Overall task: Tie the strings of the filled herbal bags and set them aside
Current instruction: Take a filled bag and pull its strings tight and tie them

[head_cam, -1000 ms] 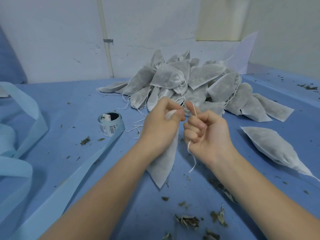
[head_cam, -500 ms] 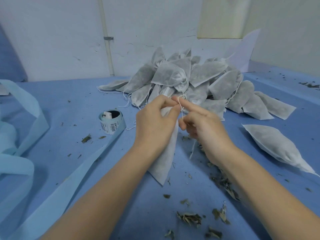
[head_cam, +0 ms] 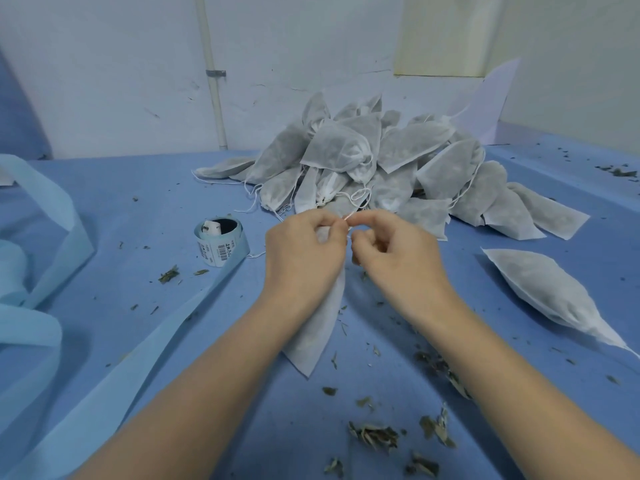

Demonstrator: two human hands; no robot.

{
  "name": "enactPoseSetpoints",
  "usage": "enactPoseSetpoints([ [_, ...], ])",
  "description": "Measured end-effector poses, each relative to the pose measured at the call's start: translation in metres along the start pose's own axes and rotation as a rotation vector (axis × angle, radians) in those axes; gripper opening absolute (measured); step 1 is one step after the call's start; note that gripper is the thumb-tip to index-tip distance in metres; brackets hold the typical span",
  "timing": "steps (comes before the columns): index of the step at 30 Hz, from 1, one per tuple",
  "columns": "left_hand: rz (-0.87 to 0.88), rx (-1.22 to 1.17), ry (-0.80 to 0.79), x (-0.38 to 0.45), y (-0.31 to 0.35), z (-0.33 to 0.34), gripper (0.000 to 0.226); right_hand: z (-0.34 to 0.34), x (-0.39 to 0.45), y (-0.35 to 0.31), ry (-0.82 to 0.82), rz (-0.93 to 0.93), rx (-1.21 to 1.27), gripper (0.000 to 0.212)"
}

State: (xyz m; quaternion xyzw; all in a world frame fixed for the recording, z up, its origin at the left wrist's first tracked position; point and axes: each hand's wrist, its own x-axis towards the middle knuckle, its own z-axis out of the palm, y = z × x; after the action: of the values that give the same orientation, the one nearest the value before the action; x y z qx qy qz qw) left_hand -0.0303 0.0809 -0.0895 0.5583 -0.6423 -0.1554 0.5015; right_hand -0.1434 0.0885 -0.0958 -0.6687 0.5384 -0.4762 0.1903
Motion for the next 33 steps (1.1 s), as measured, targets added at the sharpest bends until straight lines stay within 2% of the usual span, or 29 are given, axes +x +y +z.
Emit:
enactPoseSetpoints([
  [1,-0.019,-0.011,0.001,0.000,-0.001,0.000,0.016,0.001,0.000,0.001,0.039,-0.017,-0.019,0.009],
  [4,-0.108,-0.127,-0.006,0.003,-0.005,-0.001,0.017,0.002,0.000,0.005,0.136,-0.039,-0.034,0.029],
  [5,-0.130,-0.169,-0.015,0.004,-0.006,-0.002,0.019,0.001,0.001,0.006,0.130,-0.024,-0.033,0.027],
  [10,-0.249,-0.393,-0.043,0.005,-0.008,-0.004,0.030,-0.005,0.005,0.010,-0.031,0.187,0.212,0.009],
  [14,-0.304,-0.561,-0.091,0.007,-0.008,-0.009,0.027,-0.008,0.008,0.013,-0.139,0.240,0.316,0.015],
  [17,-0.258,-0.631,-0.194,0.006,-0.007,-0.013,0.020,-0.010,0.011,0.016,-0.218,0.199,0.310,0.021],
  [20,-0.085,-0.448,-0.264,0.004,-0.007,-0.016,0.018,-0.012,0.014,0.017,-0.250,0.188,0.292,0.018],
  [22,0.049,-0.213,-0.221,0.003,-0.008,-0.015,0.019,-0.013,0.014,0.018,-0.268,0.225,0.333,0.013],
  [26,0.289,0.157,-0.104,0.002,-0.008,-0.009,0.010,-0.012,0.016,0.021,-0.249,0.318,0.522,0.024],
  [29,0.322,0.237,-0.074,0.000,-0.012,-0.004,0.012,-0.013,0.018,0.021,-0.203,0.365,0.664,0.027],
  [33,0.245,0.169,-0.075,-0.001,-0.016,-0.003,0.013,-0.016,0.016,0.023,-0.220,0.318,0.529,0.017],
])
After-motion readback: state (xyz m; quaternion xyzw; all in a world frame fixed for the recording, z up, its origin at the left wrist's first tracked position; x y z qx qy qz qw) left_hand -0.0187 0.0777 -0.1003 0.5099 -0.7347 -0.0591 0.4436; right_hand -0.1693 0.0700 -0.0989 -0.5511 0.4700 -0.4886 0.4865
